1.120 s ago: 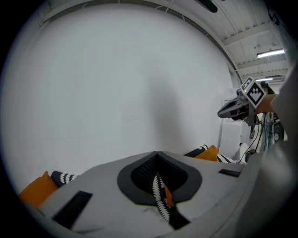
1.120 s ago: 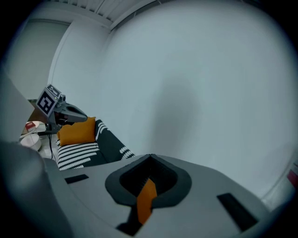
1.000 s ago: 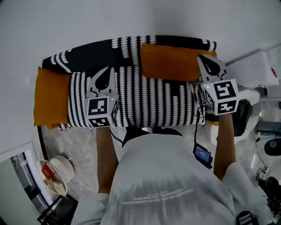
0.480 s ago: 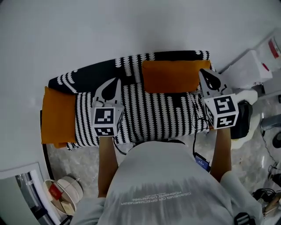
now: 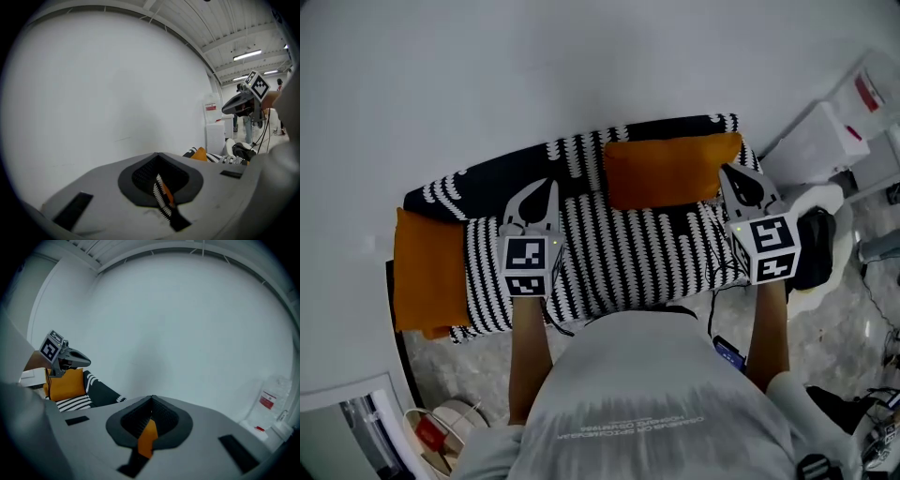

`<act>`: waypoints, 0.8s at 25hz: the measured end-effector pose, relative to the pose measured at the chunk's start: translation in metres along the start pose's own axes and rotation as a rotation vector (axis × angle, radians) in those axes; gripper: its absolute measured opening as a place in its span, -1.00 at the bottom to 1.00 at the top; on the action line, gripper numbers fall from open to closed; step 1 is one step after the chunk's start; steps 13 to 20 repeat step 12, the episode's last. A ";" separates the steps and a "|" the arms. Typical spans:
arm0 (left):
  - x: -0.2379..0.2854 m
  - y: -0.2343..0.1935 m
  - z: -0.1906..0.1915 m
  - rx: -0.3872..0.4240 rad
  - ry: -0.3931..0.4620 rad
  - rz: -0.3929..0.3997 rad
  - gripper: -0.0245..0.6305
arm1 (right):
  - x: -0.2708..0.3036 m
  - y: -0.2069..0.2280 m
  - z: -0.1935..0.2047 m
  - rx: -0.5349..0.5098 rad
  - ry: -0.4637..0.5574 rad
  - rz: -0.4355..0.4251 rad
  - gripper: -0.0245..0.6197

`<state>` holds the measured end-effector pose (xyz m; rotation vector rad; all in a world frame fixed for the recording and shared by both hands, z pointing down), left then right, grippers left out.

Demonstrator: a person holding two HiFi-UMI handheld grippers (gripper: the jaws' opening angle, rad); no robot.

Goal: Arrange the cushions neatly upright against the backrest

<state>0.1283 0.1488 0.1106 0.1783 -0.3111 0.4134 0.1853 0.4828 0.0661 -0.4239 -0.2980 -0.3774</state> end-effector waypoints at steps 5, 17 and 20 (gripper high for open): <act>0.002 -0.003 0.003 0.006 0.004 0.030 -0.87 | -0.007 -0.005 0.003 0.006 -0.019 0.026 -0.91; 0.003 0.006 0.002 0.006 0.009 0.073 -0.87 | -0.017 -0.004 0.007 0.010 -0.033 0.051 -0.92; 0.003 0.006 0.002 0.006 0.009 0.073 -0.87 | -0.017 -0.004 0.007 0.010 -0.033 0.051 -0.92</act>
Point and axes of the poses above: the fingertips, and each gripper's own axes: x forward along the fingers, y to its right, z out of its underside, the point moved 7 cm from there along -x, backward along the fingers, and after that the axes turned 11 degrees about z, right-handed, at the moved point
